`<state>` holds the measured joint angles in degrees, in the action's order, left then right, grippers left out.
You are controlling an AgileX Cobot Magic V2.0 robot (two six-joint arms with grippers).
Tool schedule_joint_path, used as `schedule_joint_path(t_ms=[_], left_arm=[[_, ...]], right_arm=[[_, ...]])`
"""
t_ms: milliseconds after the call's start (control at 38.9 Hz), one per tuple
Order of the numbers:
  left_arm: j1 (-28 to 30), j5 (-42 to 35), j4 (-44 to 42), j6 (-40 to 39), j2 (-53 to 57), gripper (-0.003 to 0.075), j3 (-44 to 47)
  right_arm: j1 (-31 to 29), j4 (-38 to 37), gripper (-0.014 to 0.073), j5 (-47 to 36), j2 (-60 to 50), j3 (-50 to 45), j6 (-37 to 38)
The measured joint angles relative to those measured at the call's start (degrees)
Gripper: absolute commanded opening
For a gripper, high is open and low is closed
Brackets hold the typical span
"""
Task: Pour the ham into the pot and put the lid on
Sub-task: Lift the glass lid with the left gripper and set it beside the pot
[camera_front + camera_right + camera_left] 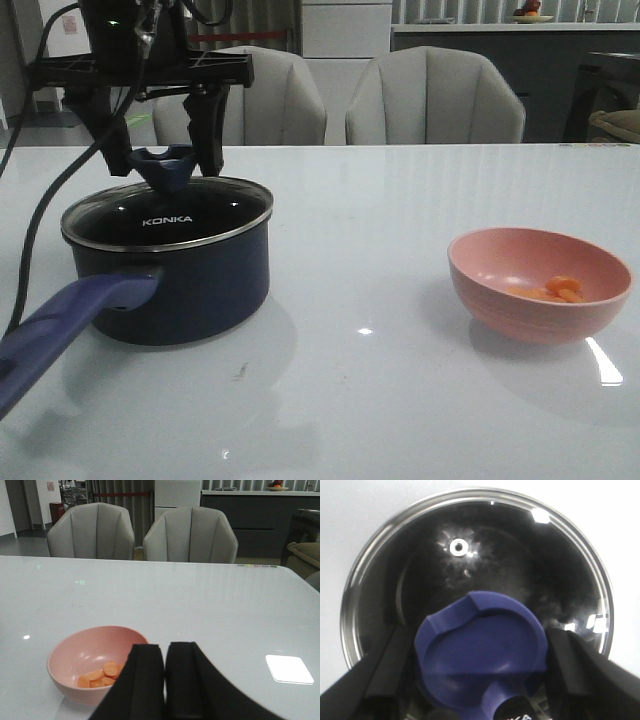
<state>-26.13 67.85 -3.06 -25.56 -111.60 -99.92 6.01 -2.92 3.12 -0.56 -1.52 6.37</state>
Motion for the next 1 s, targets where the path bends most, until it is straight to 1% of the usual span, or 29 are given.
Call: schedule_joint_path(t_ms=[154,360,591,797,1003], left_arm=[[0.2,2.5,0.0,0.7,0.0,0.0330,-2.5],[1.2,3.5,-0.1,1.9,0.0,0.0330,-6.4],[3.1,3.6,-4.2,6.2,0.1,0.0330,-7.1],[8.3,3.7,-4.2,10.5,3.4,0.0330,-7.0],[16.4,3.7,-3.4,13.0,8.4,0.0330,-1.5]], right_arm=[[0.0,0.0,0.0181,0.0,0.0,0.0,0.0],[0.0,0.0,0.0181,0.0,0.0,0.0,0.0],[0.0,0.0,0.0181,0.0,0.0,0.0,0.0],[0.0,0.0,0.0181,0.0,0.0,0.0,0.0],[0.0,0.0,0.0181,0.0,0.0,0.0,0.0]])
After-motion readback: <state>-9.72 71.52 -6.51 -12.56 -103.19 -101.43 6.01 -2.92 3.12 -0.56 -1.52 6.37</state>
